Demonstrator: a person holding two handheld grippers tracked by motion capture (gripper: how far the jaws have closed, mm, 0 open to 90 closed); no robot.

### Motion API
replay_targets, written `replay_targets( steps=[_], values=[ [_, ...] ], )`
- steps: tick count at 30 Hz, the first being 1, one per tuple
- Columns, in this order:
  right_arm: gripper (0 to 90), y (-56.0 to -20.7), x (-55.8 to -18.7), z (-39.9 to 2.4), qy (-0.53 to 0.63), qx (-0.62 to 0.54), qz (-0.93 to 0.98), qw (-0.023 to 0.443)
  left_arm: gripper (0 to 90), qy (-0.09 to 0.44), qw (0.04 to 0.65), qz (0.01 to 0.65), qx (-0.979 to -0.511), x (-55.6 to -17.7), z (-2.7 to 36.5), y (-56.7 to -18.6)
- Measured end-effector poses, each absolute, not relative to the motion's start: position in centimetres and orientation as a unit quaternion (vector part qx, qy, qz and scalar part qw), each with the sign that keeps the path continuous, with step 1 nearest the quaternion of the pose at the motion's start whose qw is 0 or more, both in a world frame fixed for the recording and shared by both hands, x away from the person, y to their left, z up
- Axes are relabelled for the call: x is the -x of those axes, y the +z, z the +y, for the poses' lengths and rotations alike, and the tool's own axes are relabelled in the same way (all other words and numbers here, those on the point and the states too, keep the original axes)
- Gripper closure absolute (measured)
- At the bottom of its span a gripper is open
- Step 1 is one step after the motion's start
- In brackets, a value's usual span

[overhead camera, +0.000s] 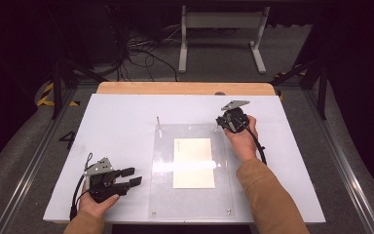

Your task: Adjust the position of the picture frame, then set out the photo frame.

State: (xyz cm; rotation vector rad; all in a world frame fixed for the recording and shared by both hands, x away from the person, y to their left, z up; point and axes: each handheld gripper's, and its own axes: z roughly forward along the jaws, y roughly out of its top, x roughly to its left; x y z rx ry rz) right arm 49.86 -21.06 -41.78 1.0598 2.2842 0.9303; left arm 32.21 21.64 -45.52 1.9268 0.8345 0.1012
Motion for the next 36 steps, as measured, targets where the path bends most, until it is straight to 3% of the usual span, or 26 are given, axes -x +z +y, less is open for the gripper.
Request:
replay_targets(
  steps=[9, 13, 18, 27, 31, 36],
  values=[
    [84.9, -41.9, -49.3, -21.6, 0.341, -0.401, 0.822, 0.218, 48.2, 0.042, 0.500, 0.343, -0.794, -32.4, 21.5, -45.5],
    [70.3, -41.2, -49.1, -22.0, 0.380, -0.405, 0.806, 0.207, 47.6, 0.043, 0.500, 0.341, -0.795, -32.5, 21.4, -45.5],
    [61.4, -40.3, -49.0, -22.6, 0.427, -0.350, 0.810, 0.196, 46.8, 0.042, 0.503, 0.342, -0.793, -32.6, 21.3, -45.5],
    [69.8, -41.8, -50.2, -24.1, 0.453, -0.323, 0.814, 0.166, 45.8, 0.043, 0.506, 0.337, -0.793, -32.6, 21.2, -45.7],
    [84.8, -41.8, -50.4, -23.9, 0.442, -0.314, 0.818, 0.192, 46.2, 0.045, 0.506, 0.331, -0.796, -32.6, 21.2, -45.7],
    [85.3, -42.0, -50.2, -23.6, 0.438, -0.341, 0.807, 0.203, 46.7, 0.044, 0.504, 0.331, -0.797, -32.6, 21.0, -45.8]
  ],
)
